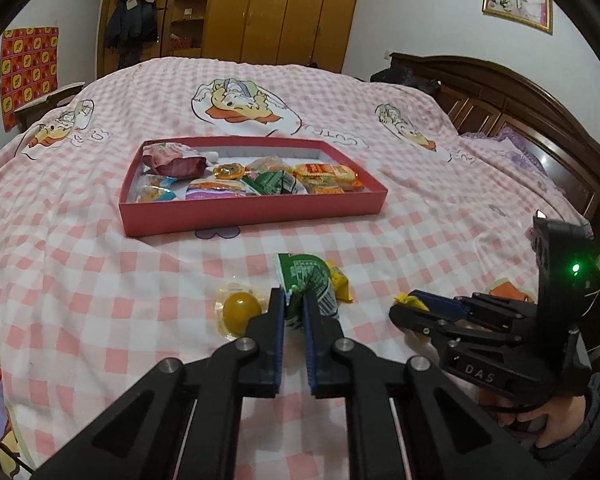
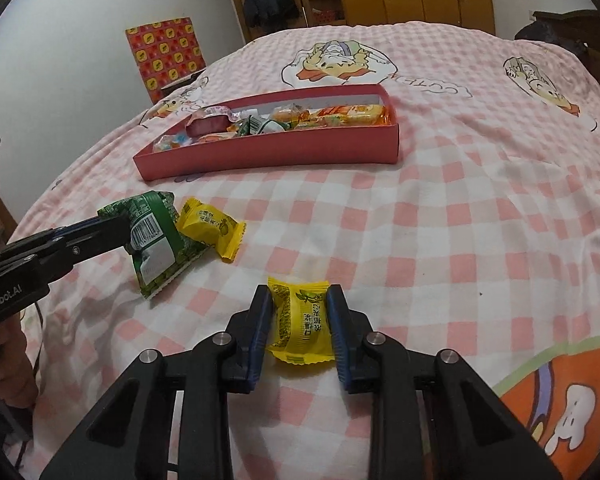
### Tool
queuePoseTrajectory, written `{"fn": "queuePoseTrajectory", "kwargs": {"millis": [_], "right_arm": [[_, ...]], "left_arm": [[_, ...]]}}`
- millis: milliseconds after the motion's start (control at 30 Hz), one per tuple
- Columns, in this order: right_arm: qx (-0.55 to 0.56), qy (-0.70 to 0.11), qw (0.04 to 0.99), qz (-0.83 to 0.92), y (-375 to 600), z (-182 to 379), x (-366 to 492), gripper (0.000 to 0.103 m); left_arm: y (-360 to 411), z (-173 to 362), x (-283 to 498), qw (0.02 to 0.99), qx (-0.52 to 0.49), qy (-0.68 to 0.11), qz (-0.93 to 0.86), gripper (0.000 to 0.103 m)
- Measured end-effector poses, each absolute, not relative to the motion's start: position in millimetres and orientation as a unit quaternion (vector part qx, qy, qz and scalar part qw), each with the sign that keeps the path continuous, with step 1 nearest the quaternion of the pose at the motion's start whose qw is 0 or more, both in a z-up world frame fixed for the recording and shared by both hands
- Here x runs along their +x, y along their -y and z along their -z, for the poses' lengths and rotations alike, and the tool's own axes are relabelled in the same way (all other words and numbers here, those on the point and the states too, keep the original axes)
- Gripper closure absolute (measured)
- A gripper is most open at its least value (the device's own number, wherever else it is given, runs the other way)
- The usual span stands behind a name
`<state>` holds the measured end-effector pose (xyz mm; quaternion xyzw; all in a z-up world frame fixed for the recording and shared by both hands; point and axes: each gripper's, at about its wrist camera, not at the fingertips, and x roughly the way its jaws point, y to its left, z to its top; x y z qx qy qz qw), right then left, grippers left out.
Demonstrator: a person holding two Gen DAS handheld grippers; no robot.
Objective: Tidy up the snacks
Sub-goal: 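Grasp the green bag with the left tool while the right tool grasps a yellow candy, then carry the green bag and yellow candy over the red box with both tools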
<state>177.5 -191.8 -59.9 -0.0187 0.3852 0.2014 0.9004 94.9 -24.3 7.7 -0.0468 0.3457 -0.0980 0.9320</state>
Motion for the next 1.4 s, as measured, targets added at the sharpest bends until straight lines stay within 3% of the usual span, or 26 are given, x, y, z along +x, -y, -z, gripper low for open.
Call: {"fn": "queuePoseTrajectory", "kwargs": {"millis": [1400], "right_arm": [[0.040, -0.340, 0.915, -0.213, 213, 41, 170, 0.075]], "left_arm": [[-15, -53, 78, 0.949, -0.097, -0.291, 0.070, 0.095]]}}
